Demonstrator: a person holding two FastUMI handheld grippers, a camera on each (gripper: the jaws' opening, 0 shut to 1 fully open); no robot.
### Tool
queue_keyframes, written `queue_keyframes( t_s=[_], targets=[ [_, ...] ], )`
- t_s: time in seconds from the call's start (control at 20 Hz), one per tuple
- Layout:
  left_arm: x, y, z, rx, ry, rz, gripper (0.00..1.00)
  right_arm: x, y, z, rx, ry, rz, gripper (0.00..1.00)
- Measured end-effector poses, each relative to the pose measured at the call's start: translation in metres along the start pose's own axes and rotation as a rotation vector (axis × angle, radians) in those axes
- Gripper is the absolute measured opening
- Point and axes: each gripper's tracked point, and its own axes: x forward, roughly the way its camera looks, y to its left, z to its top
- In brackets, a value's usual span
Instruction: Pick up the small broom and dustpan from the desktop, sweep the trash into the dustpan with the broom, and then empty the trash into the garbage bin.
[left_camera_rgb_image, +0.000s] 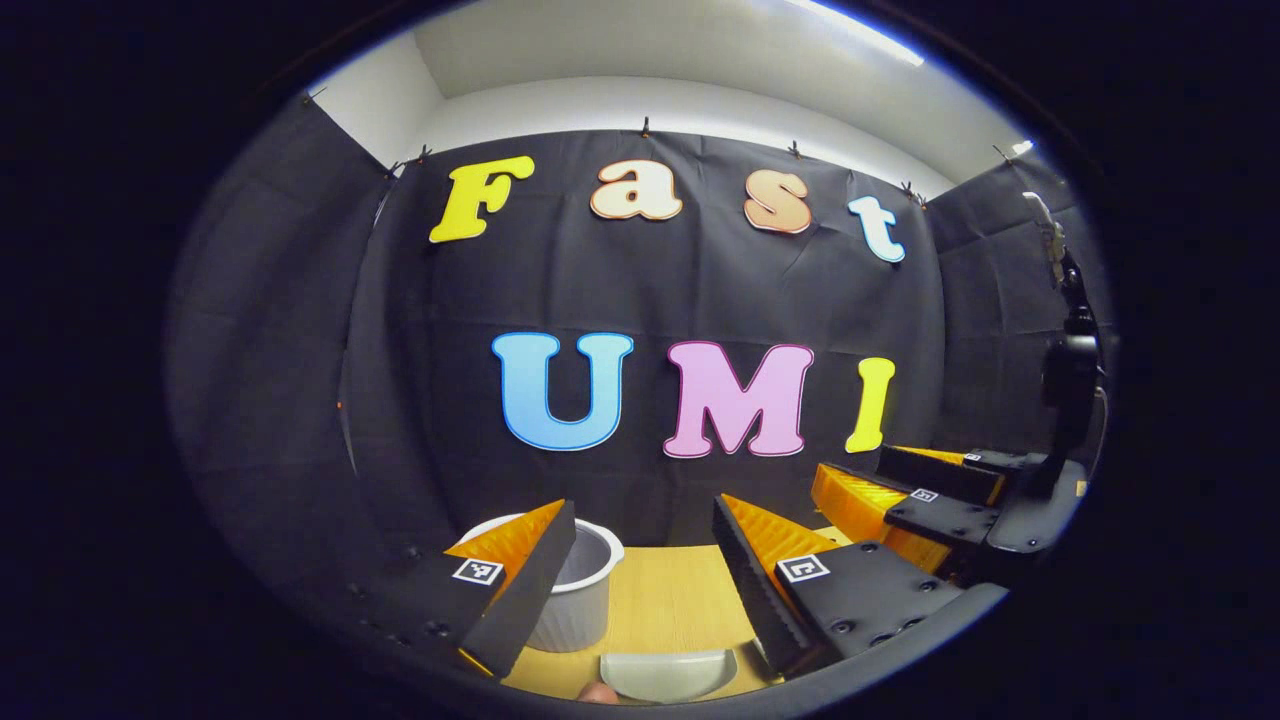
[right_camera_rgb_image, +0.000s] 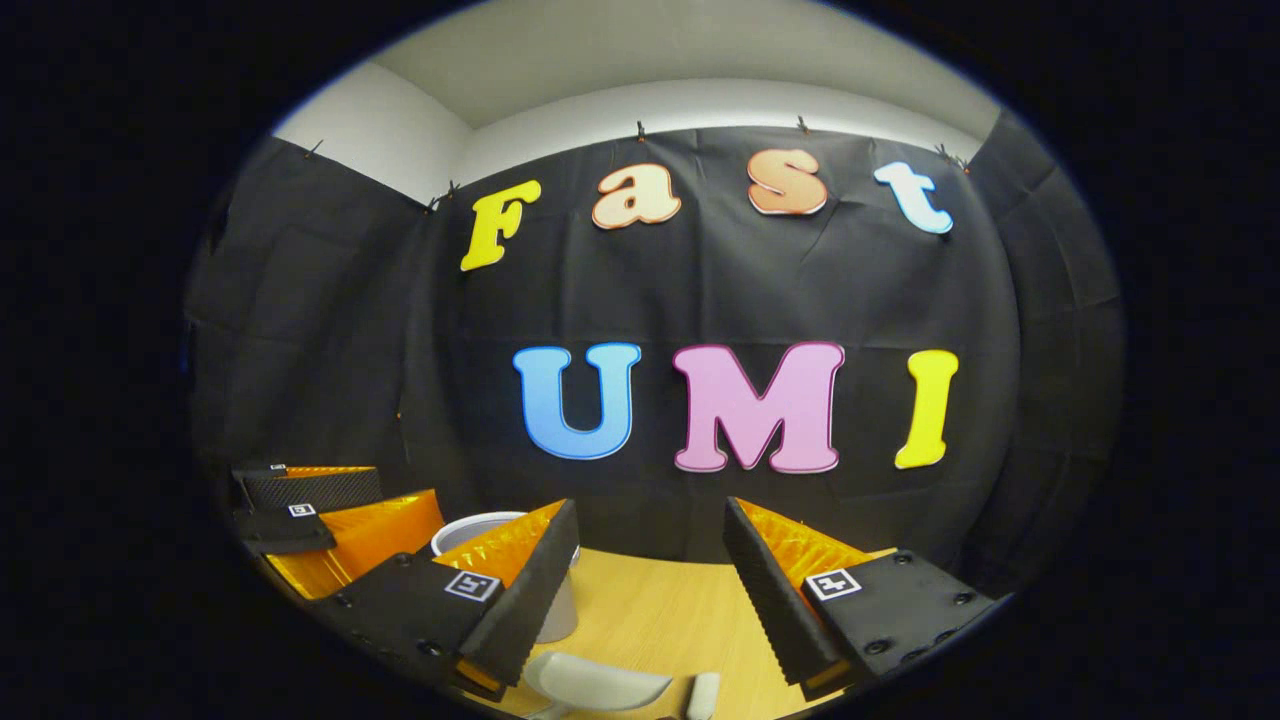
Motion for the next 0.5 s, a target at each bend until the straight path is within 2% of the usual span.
queue_keyframes(
  t_s=[0.15, 0.3, 0.5],
  targets=[
    [0.008, 0.009, -0.013, -0.022, 0.040, 0.048, 0.81, 0.000, 0.002, -0.002, -0.077, -0.011, 0.018, 0.95],
    [-0.002, 0.022, -0.011, -0.006, 0.029, 0.098, 0.82, 0.005, 0.019, 0.000, -0.076, -0.027, 0.080, 0.95],
    [-0.007, 0.026, -0.008, 0.000, 0.012, 0.119, 0.82, 0.009, 0.019, -0.003, -0.061, -0.036, 0.088, 0.95]
  ],
)
